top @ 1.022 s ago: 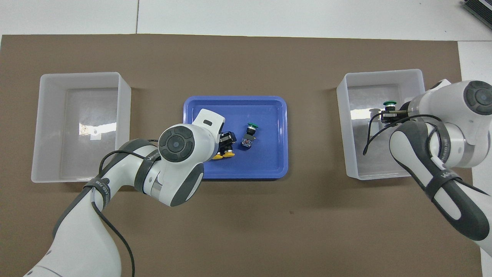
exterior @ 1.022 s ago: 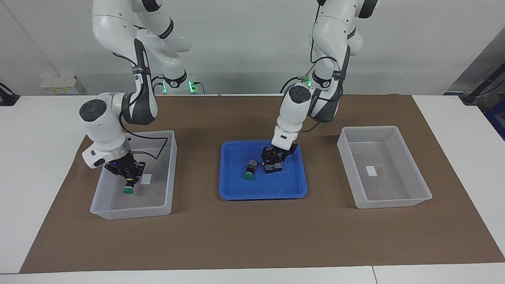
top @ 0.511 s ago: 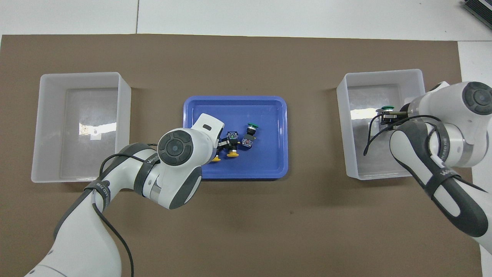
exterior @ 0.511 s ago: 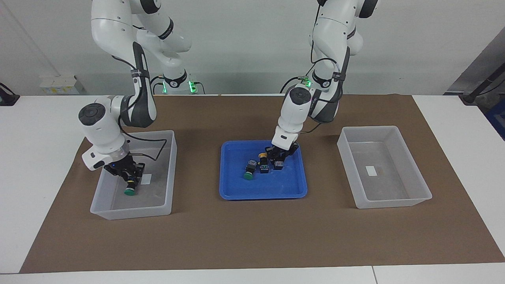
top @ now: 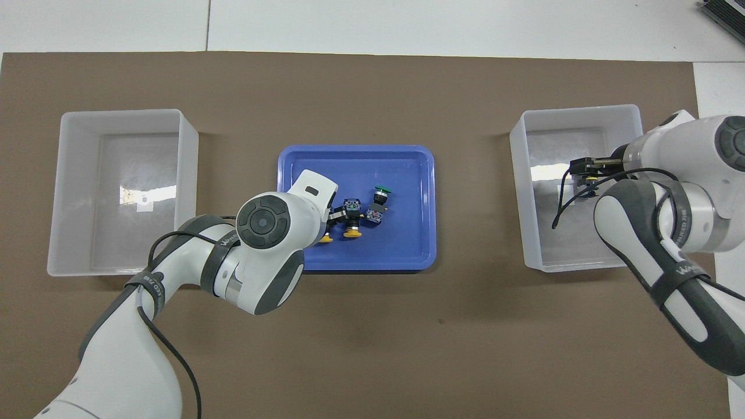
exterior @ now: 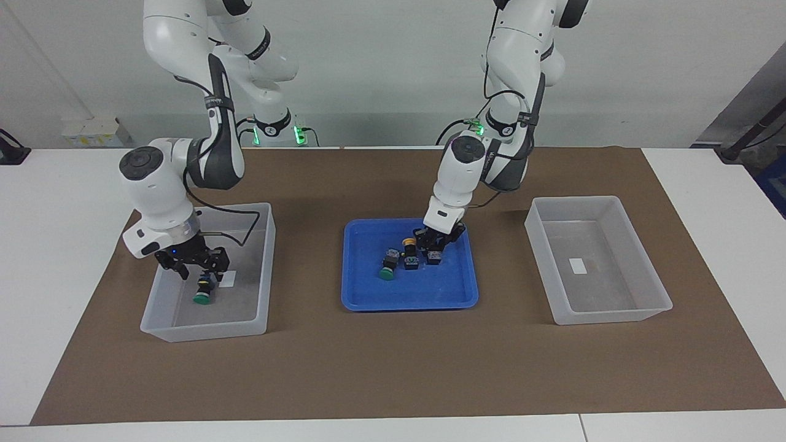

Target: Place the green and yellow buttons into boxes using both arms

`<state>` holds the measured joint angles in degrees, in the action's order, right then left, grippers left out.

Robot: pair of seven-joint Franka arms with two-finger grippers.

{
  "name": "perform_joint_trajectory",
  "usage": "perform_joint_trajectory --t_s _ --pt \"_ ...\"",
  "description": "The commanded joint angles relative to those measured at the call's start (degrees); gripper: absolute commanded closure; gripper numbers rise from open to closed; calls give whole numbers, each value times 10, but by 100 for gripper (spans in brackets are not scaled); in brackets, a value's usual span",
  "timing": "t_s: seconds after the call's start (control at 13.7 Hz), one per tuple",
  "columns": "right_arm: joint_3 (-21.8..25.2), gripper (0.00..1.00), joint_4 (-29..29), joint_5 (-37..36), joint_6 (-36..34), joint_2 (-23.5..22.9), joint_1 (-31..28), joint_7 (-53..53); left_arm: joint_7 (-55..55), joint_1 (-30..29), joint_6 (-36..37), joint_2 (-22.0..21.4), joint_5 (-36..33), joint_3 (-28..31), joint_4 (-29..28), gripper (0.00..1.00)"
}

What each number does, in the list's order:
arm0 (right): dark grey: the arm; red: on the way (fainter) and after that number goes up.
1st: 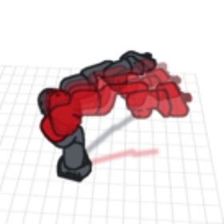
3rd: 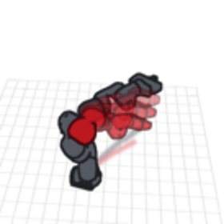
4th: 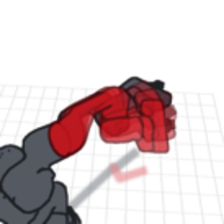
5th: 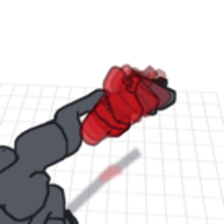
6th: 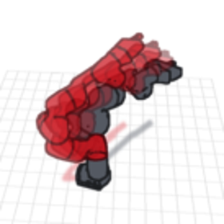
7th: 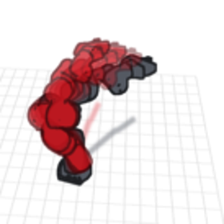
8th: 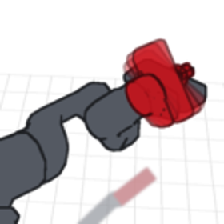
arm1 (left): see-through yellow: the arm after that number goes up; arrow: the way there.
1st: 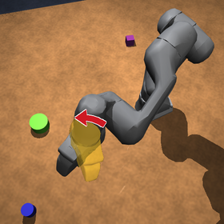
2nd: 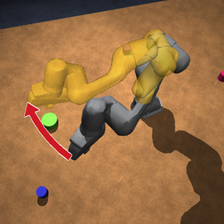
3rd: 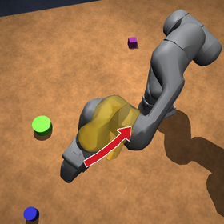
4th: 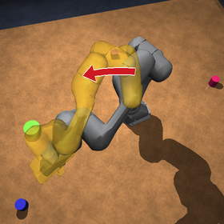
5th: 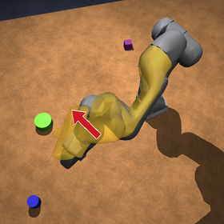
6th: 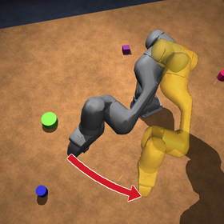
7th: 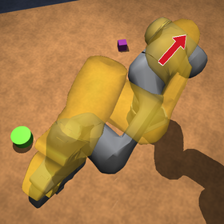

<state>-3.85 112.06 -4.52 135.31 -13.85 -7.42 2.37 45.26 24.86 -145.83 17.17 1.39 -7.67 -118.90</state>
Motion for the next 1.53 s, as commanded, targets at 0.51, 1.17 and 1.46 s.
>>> perform_joint_trajectory --t_s 0.51,1.17,1.46 --pt "-3 0 -8 12 -41 66 164 235 -189 -174 213 -71 -5 1 108 100" --pt "-2 53 -76 0 13 -40 305 415 -376 -315 96 -104 -5 2 -18 100" --pt "-1 54 -93 -42 21 -81 354 476 -378 -336 29 -102 -5 2 -84 100"
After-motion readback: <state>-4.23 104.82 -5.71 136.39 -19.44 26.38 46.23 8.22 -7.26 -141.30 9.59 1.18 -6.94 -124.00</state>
